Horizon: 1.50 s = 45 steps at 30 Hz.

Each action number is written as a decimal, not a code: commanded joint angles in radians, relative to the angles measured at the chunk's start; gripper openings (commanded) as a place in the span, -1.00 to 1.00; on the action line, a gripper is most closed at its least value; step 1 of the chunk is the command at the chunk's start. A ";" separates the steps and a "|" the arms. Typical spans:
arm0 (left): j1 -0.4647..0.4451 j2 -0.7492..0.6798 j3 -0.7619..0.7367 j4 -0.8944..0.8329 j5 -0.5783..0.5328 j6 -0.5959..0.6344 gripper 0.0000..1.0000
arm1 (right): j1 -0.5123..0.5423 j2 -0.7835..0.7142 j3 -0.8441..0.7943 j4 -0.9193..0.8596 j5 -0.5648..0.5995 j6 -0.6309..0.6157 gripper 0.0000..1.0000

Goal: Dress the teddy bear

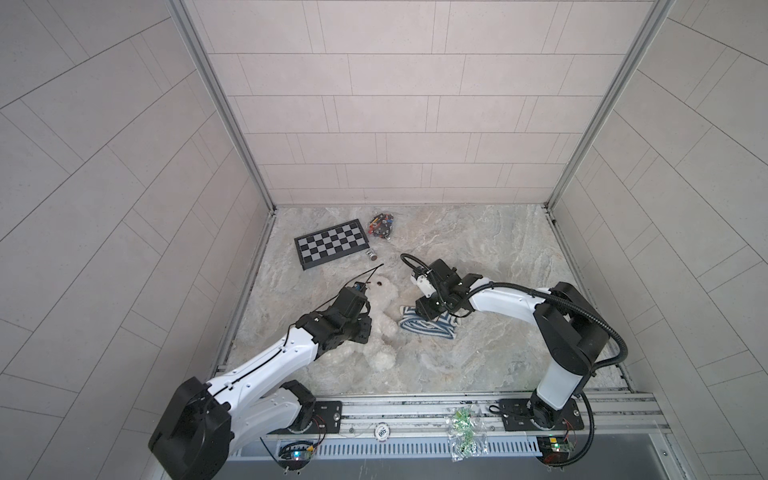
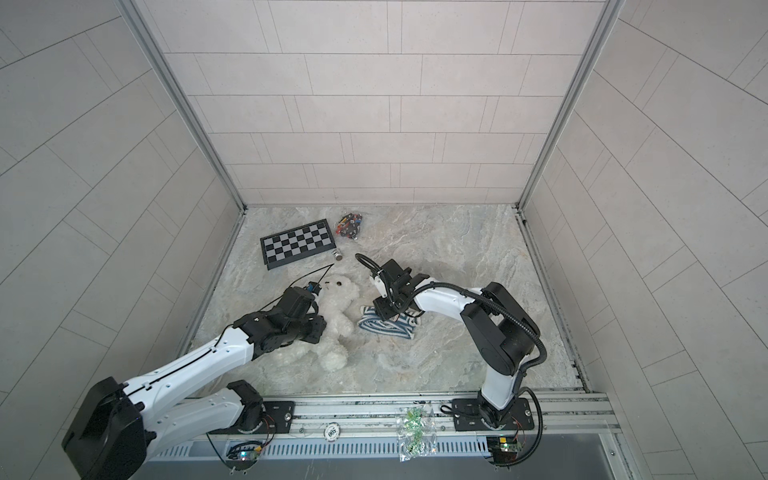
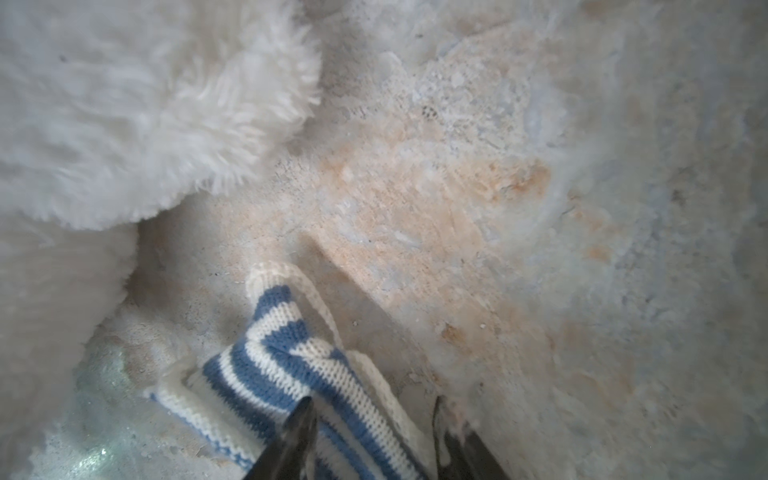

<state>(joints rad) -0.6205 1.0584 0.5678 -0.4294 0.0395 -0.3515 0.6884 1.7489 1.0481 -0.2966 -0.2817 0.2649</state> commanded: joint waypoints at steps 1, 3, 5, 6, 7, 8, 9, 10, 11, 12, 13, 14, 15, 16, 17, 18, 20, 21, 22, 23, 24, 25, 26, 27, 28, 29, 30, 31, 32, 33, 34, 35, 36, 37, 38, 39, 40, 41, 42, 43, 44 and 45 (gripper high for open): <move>-0.004 -0.021 -0.009 0.018 -0.015 -0.013 -0.38 | 0.021 0.033 0.036 0.000 -0.019 -0.018 -0.09; -0.005 -0.023 -0.011 0.020 -0.016 -0.015 -0.38 | 0.022 0.046 0.038 0.004 -0.022 -0.018 -0.16; -0.004 -0.024 -0.011 0.021 -0.018 -0.015 -0.39 | 0.022 0.053 0.039 -0.001 -0.016 -0.021 -0.26; -0.004 -0.024 -0.013 0.023 -0.018 -0.015 -0.39 | 0.022 0.052 0.038 -0.001 -0.008 -0.021 -0.33; -0.004 -0.025 -0.014 0.024 -0.020 -0.016 -0.39 | 0.022 0.051 0.035 -0.002 -0.002 -0.021 -0.38; -0.004 -0.024 -0.016 0.024 -0.022 -0.017 -0.40 | 0.021 0.045 0.033 -0.002 0.004 -0.023 -0.47; -0.004 -0.026 -0.015 0.026 -0.025 -0.016 -0.40 | 0.020 0.038 0.030 -0.002 0.012 -0.025 -0.55; -0.004 -0.026 -0.015 0.027 -0.025 -0.015 -0.41 | 0.019 0.032 0.029 -0.004 0.014 -0.026 -0.62; -0.004 -0.026 -0.013 0.027 -0.026 -0.015 -0.41 | 0.018 0.023 0.027 -0.007 0.021 -0.026 -0.71; -0.004 -0.026 -0.011 0.029 -0.025 -0.012 -0.41 | 0.015 0.013 0.023 -0.007 0.028 -0.026 -0.82; -0.003 -0.026 -0.009 0.030 -0.022 -0.007 -0.41 | 0.010 0.003 0.019 -0.007 0.034 -0.024 -0.88; -0.004 -0.029 -0.007 0.036 -0.018 0.003 -0.41 | 0.003 -0.012 0.011 -0.007 0.041 -0.020 -0.96; -0.004 -0.035 -0.007 0.049 -0.005 0.008 -0.42 | -0.005 -0.028 0.003 -0.006 0.050 -0.014 -1.00; -0.006 -0.044 -0.009 0.063 0.013 0.012 -0.42 | -0.015 -0.045 -0.009 -0.002 0.059 -0.009 -1.00; -0.011 -0.055 -0.008 0.075 0.024 0.020 -0.42 | -0.029 -0.065 -0.021 -0.001 0.072 -0.002 -1.00; -0.020 -0.062 -0.005 0.079 0.027 0.027 -0.43 | -0.040 -0.084 -0.034 0.000 0.089 0.004 -1.00; -0.049 -0.058 0.017 0.075 0.022 0.045 -0.44 | -0.074 -0.132 -0.067 -0.001 0.132 0.022 -1.00; -0.066 -0.048 0.029 0.072 0.017 0.053 -0.44 | -0.091 -0.150 -0.079 -0.006 0.156 0.036 -1.00; -0.089 -0.033 0.043 0.069 0.011 0.060 -0.45 | -0.111 -0.167 -0.094 -0.008 0.170 0.042 -1.00; -0.109 -0.011 0.056 0.069 0.007 0.067 -0.45 | -0.128 -0.180 -0.106 -0.010 0.178 0.043 -1.00; -0.126 0.011 0.067 0.069 0.001 0.071 -0.45 | -0.139 -0.186 -0.113 -0.012 0.184 0.042 -1.00; -0.141 0.040 0.079 0.069 -0.006 0.075 -0.45 | -0.149 -0.185 -0.118 -0.016 0.185 0.040 -1.00; -0.151 0.066 0.087 0.069 -0.014 0.075 -0.46 | -0.155 -0.181 -0.120 -0.021 0.185 0.038 -1.00; -0.158 0.091 0.094 0.071 -0.021 0.077 -0.46 | -0.161 -0.177 -0.123 -0.024 0.185 0.037 -1.00; -0.162 0.110 0.099 0.070 -0.025 0.078 -0.46 | -0.164 -0.176 -0.126 -0.024 0.183 0.037 -1.00; -0.167 0.129 0.105 0.072 -0.031 0.080 -0.46 | -0.166 -0.174 -0.129 -0.022 0.184 0.037 -1.00; -0.172 0.144 0.108 0.073 -0.035 0.082 -0.45 | -0.168 -0.175 -0.132 -0.021 0.191 0.039 -1.00; -0.174 0.156 0.112 0.072 -0.038 0.083 -0.45 | -0.168 -0.176 -0.135 -0.019 0.199 0.039 -1.00; -0.175 0.167 0.117 0.066 -0.042 0.082 -0.42 | -0.169 -0.179 -0.138 -0.019 0.207 0.040 -1.00; -0.174 0.175 0.121 0.059 -0.048 0.080 -0.36 | -0.171 -0.182 -0.140 -0.018 0.210 0.040 -1.00; -0.176 0.180 0.125 0.051 -0.053 0.079 -0.27 | -0.173 -0.186 -0.141 -0.016 0.211 0.039 -1.00; -0.176 0.182 0.130 0.043 -0.055 0.076 -0.10 | -0.176 -0.189 -0.143 -0.014 0.211 0.040 -1.00; -0.175 0.180 0.133 0.037 -0.058 0.071 0.05 | -0.178 -0.190 -0.144 -0.012 0.211 0.040 -1.00; -0.174 0.173 0.140 0.027 -0.059 0.066 0.22 | -0.180 -0.193 -0.146 -0.013 0.211 0.040 -0.97; -0.177 0.162 0.148 0.019 -0.061 0.059 0.33 | -0.183 -0.196 -0.146 -0.012 0.210 0.040 -0.93; -0.176 0.148 0.154 0.013 -0.064 0.053 0.41 | -0.185 -0.200 -0.147 -0.013 0.208 0.040 -0.87; -0.176 0.134 0.164 0.006 -0.063 0.047 0.47 | -0.186 -0.204 -0.148 -0.013 0.207 0.040 -0.82; -0.177 0.124 0.175 -0.003 -0.063 0.042 0.51 | -0.187 -0.211 -0.149 -0.016 0.206 0.040 -0.76; -0.176 0.121 0.184 -0.011 -0.063 0.038 0.52 | -0.187 -0.216 -0.149 -0.018 0.208 0.038 -0.72; -0.176 0.123 0.197 -0.020 -0.062 0.033 0.53 | -0.187 -0.223 -0.149 -0.021 0.210 0.038 -0.67; -0.177 0.131 0.209 -0.026 -0.059 0.027 0.53 | -0.187 -0.231 -0.148 -0.025 0.211 0.037 -0.59; -0.176 0.138 0.218 -0.029 -0.057 0.020 0.53 | -0.186 -0.238 -0.147 -0.031 0.214 0.037 -0.53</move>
<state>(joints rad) -0.7925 1.1984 0.7448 -0.4255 -0.0055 -0.3096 0.5037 1.5566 0.9081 -0.3046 -0.0906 0.2974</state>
